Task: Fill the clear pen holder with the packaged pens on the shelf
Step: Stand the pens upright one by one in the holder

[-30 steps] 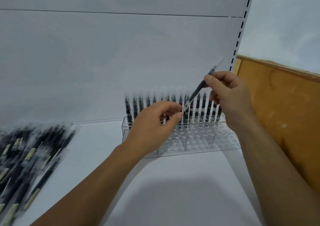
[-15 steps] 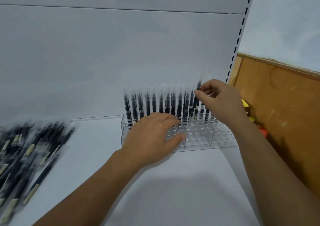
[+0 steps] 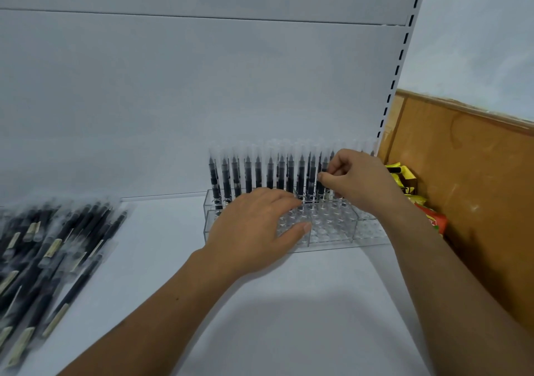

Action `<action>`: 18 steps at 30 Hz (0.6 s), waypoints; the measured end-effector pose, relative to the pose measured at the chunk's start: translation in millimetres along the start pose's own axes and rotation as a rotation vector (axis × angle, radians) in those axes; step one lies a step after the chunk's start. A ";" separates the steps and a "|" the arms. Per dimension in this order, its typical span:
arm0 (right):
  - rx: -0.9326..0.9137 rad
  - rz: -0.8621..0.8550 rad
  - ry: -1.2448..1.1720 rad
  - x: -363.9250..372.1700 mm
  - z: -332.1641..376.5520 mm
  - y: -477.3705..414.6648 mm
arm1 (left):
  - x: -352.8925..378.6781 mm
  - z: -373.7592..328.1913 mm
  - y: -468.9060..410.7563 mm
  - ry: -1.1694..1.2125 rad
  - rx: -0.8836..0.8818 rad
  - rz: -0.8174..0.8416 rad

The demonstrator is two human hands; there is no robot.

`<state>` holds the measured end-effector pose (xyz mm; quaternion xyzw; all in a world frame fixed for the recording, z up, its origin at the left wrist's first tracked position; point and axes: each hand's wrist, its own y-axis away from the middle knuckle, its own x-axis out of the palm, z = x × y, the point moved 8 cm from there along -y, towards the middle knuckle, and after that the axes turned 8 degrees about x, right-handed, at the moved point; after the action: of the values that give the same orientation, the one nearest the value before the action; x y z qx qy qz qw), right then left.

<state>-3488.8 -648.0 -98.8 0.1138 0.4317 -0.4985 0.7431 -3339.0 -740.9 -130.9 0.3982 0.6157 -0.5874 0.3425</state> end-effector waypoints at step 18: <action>-0.105 0.192 0.204 2.4 76.1 53.1 | -88.9 47.6 98.1 -0.032 -0.183 -0.067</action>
<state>-3403.8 -669.8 -68.7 0.1655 0.5175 -0.3876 0.7447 -3213.8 -796.9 -99.5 0.3352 0.6743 -0.5458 0.3675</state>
